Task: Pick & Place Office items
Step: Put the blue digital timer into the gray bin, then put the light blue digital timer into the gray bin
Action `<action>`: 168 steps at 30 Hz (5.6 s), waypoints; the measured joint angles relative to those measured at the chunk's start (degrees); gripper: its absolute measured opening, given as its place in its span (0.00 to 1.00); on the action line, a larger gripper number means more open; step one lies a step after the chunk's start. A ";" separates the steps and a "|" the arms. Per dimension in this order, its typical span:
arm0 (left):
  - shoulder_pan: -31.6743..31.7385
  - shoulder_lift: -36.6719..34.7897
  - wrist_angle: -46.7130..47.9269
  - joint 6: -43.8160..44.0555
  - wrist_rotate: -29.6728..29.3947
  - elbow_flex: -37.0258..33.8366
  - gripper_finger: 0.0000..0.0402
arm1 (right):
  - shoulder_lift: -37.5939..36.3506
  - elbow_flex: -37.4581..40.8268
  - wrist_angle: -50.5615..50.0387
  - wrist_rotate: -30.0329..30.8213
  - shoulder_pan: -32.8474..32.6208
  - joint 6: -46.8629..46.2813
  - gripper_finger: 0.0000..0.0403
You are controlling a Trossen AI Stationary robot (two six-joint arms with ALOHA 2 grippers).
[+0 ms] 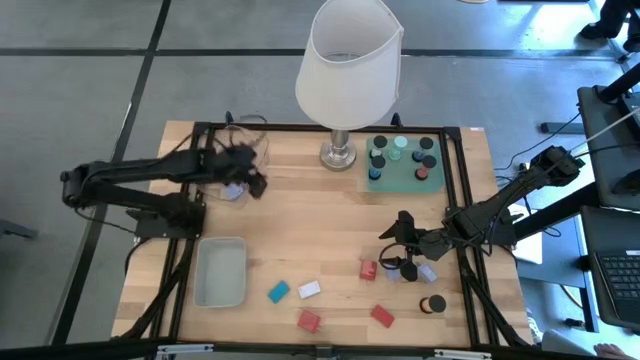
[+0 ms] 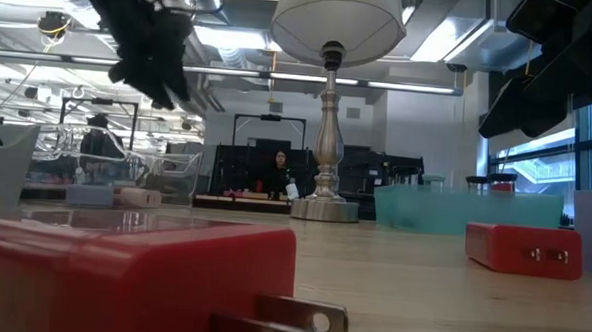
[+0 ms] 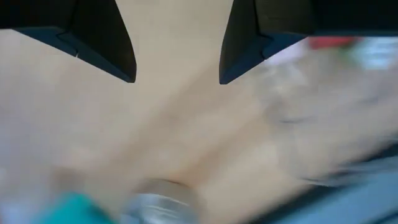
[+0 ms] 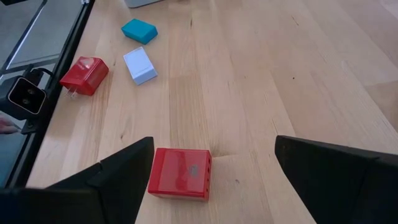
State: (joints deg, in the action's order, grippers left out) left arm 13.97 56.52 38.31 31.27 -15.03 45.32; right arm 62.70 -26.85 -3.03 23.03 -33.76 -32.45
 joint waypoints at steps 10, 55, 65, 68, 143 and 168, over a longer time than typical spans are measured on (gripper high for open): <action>-29.29 15.83 -24.22 8.76 -0.42 -0.04 0.61 | 0.00 0.00 0.00 0.00 0.00 0.00 0.84; -45.23 50.22 -0.81 32.40 8.61 24.34 0.66 | 0.00 0.00 0.44 -0.02 0.02 0.00 0.84; -46.61 53.30 -1.03 34.93 7.88 24.24 0.66 | 0.00 0.00 0.46 0.00 0.01 0.00 0.84; -46.72 53.35 -0.81 33.98 6.24 24.24 0.66 | 0.00 0.00 0.46 0.00 0.01 0.00 0.84; -63.49 25.95 15.23 80.08 -2.78 -2.34 0.47 | 0.00 0.00 0.44 0.00 0.02 0.00 0.84; -58.44 7.87 9.15 75.94 -9.60 -2.32 0.51 | 0.00 0.00 0.44 0.00 0.02 0.00 0.84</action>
State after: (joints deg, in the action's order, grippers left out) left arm -44.47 64.40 47.46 107.21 -24.63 43.00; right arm 62.70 -26.85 -2.59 23.03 -33.74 -32.45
